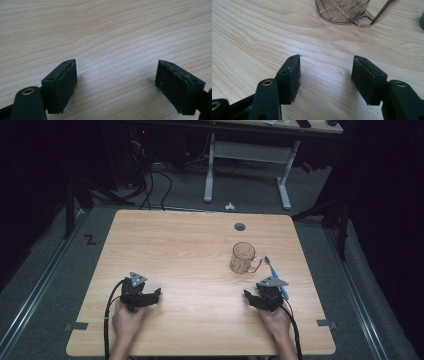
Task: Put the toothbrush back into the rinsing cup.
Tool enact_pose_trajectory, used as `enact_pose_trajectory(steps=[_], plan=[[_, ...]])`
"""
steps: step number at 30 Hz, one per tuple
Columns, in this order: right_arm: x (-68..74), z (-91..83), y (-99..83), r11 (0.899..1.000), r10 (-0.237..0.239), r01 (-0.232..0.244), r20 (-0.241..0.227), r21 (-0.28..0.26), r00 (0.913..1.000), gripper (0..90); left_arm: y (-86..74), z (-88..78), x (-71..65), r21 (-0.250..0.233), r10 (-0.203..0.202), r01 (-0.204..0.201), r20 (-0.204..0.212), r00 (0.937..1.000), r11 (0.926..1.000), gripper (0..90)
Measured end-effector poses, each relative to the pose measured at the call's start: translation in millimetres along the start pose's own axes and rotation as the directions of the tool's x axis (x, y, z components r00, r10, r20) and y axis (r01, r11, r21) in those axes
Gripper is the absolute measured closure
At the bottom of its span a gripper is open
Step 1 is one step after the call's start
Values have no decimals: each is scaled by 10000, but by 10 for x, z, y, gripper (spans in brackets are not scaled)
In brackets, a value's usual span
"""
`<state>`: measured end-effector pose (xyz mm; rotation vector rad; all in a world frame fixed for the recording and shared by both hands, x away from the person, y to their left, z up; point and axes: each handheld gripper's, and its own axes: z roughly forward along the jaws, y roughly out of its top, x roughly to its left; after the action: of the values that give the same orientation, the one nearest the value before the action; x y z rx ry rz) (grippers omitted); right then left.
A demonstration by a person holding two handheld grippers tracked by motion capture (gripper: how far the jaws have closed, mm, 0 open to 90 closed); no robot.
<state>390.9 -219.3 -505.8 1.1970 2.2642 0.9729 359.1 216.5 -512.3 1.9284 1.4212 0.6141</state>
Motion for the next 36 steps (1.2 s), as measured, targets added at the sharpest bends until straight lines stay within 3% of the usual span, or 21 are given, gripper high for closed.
enact_pose_trajectory(steps=[36], plan=[[3, -13, -12, 9999, 133, -133, 34, 13, 9999, 399, 2, 2, 2, -11, -26, 26, -1, 10000, 10000, 185]])
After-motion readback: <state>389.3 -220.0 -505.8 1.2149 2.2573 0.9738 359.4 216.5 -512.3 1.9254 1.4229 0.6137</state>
